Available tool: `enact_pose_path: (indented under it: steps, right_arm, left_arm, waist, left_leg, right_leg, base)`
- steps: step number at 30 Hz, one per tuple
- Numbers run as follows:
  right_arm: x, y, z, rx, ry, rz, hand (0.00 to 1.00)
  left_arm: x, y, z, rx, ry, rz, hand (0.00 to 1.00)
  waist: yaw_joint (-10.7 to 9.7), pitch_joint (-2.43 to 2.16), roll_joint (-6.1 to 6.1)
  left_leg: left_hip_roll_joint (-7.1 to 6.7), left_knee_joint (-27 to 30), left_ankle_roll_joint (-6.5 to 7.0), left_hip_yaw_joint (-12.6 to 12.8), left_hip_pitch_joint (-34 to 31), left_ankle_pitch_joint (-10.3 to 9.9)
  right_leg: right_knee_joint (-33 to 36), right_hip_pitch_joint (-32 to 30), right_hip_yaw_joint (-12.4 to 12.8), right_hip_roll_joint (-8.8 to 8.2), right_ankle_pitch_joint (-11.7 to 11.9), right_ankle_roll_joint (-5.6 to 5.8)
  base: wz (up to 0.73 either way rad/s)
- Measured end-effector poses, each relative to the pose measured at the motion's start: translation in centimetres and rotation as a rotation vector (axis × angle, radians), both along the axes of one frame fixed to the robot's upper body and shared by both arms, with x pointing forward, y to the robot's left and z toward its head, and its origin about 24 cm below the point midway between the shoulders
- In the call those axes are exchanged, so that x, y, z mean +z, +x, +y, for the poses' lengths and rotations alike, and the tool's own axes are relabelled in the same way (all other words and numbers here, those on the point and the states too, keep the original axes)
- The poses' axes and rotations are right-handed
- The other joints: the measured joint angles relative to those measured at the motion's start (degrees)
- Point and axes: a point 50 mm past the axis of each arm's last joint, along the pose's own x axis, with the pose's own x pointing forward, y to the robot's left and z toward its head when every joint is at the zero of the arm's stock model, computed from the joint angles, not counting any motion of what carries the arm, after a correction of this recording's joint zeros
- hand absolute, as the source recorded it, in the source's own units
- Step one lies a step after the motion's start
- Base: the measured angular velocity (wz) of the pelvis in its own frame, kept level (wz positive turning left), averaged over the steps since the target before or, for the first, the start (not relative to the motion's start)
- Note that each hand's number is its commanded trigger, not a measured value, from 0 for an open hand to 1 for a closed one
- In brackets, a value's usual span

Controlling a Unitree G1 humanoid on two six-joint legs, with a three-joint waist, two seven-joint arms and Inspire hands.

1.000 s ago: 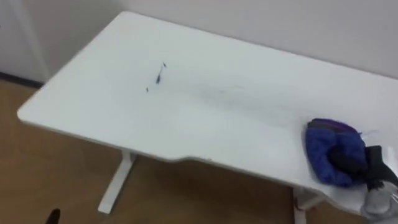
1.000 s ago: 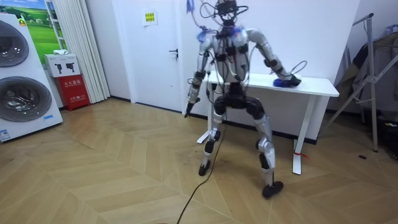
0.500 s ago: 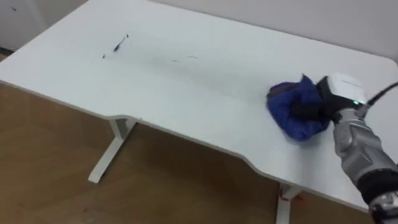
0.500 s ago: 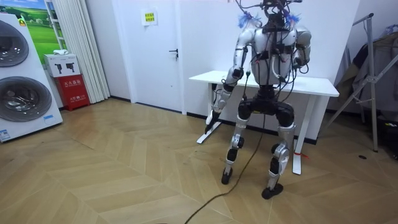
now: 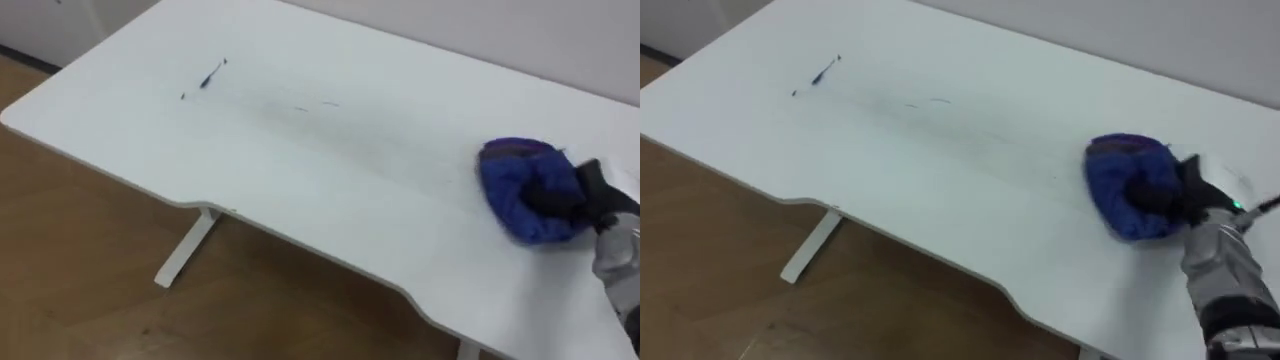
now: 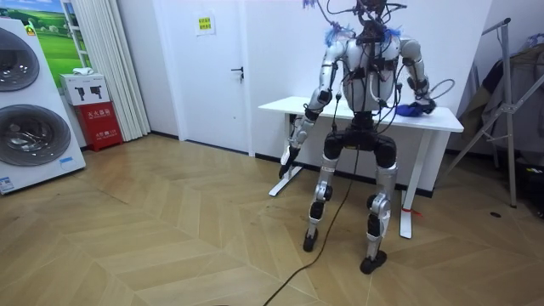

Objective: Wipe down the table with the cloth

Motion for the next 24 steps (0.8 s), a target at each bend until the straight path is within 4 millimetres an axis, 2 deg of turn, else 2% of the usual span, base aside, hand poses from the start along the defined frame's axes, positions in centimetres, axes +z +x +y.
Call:
enact_pose_path:
  steps: [2, 5, 7, 9, 12, 15, 17, 18, 19, 20, 21, 23, 24]
  right_arm:
    - [-0.8, -3.0, -1.8, -0.112, 0.031, 0.011, 1.0]
    - [-1.0, -5.5, -3.1, -0.193, 0.011, 0.009, 1.0]
    - [-1.1, -6.3, -3.5, -0.21, -0.014, 0.013, 1.0]
    - [-1.0, -6.3, -3.6, -0.222, -0.031, 0.001, 1.0]
    - [-0.9, -5.2, -3.0, -0.219, -0.061, 0.008, 1.0]
    - [-0.4, -2.4, -1.2, -0.117, -0.113, 0.034, 1.0]
    - [0.5, 2.1, 2.3, 0.068, -0.161, 0.029, 1.0]
    - [0.8, 3.2, 3.3, 0.123, -0.176, 0.031, 1.0]
    - [1.7, 5.2, 5.4, 0.235, -0.217, 0.02, 1.0]
    - [2.9, 7.3, 7.7, 0.335, -0.242, -0.024, 1.0]
    - [3.5, 8.1, 8.6, 0.368, -0.244, -0.048, 1.0]
    - [5.7, 10.6, 10.9, 0.453, -0.247, -0.122, 1.0]
    - [6.1, 11.0, 11.2, 0.471, -0.247, -0.136, 1.0]
  left_arm:
    - [0.2, 0.0, 0.4, 0.023, 0.014, -0.02, 0.0]
    - [0.3, -0.2, 0.7, 0.046, 0.033, -0.028, 0.0]
    - [0.4, -0.1, 0.7, 0.044, 0.04, -0.032, 0.0]
    - [0.3, 0.2, 0.6, 0.024, 0.039, -0.042, 0.0]
    - [0.2, 0.3, 0.3, 0.002, 0.032, -0.038, 0.0]
    - [-0.1, 0.8, -0.3, -0.032, 0.016, -0.027, 0.0]
    - [-0.4, 1.3, -1.0, -0.057, -0.01, -0.021, 0.0]
    - [-0.5, 1.5, -1.1, -0.058, -0.018, -0.02, 0.0]
    - [-0.6, 1.8, -1.4, -0.07, -0.032, -0.024, 0.0]
    - [-0.7, 1.9, -1.6, -0.073, -0.045, -0.024, 0.0]
    - [-0.8, 1.9, -1.7, -0.078, -0.049, -0.02, 0.0]
    - [-0.9, 2.2, -1.9, -0.08, -0.058, -0.017, 0.0]
    - [-0.9, 2.1, -1.9, -0.079, -0.059, -0.012, 0.0]
  waist:
    - [-1.57, 0.0, 0.31]
    - [-2.86, 0.03, 0.79]
    - [-3.61, -0.01, 1.4]
    - [-3.95, 0.09, 2.42]
    - [-1.75, 0.07, 3.27]
    - [0.04, 0.21, 3.66]
    - [2.24, 0.32, 3.98]
    - [2.63, 0.39, 4.07]
    - [3.74, 0.39, 4.16]
    - [4.33, 0.7, 4.38]
    - [4.97, 0.73, 4.28]
    - [8.57, 0.95, 4.58]
    - [9.42, 0.91, 4.62]
  left_leg:
    - [0.0, -0.08, 0.57, 0.54, 1.35, -0.37]
    - [0.04, -0.03, 0.63, 0.68, 1.66, -0.44]
    - [0.12, -0.06, 0.69, 0.93, 1.78, -0.55]
    - [0.48, -0.25, 0.82, 1.29, 1.98, -1.36]
    - [0.52, -0.92, 0.73, 3.23, 2.96, -1.59]
    - [0.56, -0.97, 0.91, 3.76, 3.15, -1.52]
    - [0.84, -1.11, 1.16, 3.34, 2.66, -1.35]
    - [0.85, -1.13, 1.16, 3.06, 2.52, -1.34]
    - [0.84, -1.08, 1.14, 2.71, 1.99, -1.27]
    - [0.73, -0.95, 1.16, 1.97, 1.53, -1.24]
    - [0.69, -0.95, 1.16, 1.77, 1.65, -1.24]
    - [0.61, -1.16, 1.21, 1.69, 1.48, -1.03]
    - [0.56, -1.29, 1.22, 1.54, 1.34, -1.02]
  right_leg:
    - [-2.44, 2.62, -0.02, 0.61, 0.46, 0.79]
    - [-2.65, 2.99, 0.05, 0.73, 0.46, 0.8]
    - [-2.64, 3.1, 0.15, 0.81, 0.54, 0.85]
    - [-2.52, 3.1, 0.34, 1.09, 0.89, 0.8]
    - [-2.64, 2.72, 2.95, 1.16, 1.69, 0.81]
    - [-2.59, 1.72, 4.93, 1.58, 2.23, 0.51]
    - [-2.57, 0.35, 6.39, 2.36, 2.94, -0.21]
    - [-2.56, 0.2, 6.43, 2.46, 3.01, -0.29]
    - [-2.52, -0.21, 6.37, 2.53, 3.01, -0.3]
    - [-2.64, -0.38, 5.86, 2.52, 3.0, -0.29]
    - [-2.66, -0.6, 5.68, 2.5, 2.98, -0.26]
    - [-2.66, -1.04, 5.68, 2.42, 2.85, -0.07]
    - [-2.64, -1.18, 5.68, 2.39, 2.81, 0.0]
  base:
    - [0.07]
    - [0.0]
    - [0.0]
    - [-0.06]
    - [-0.37]
    - [-0.34]
    - [-0.36]
    - [-0.14]
    - [0.15]
    - [0.22]
    - [0.19]
    - [0.08]
    - [0.18]
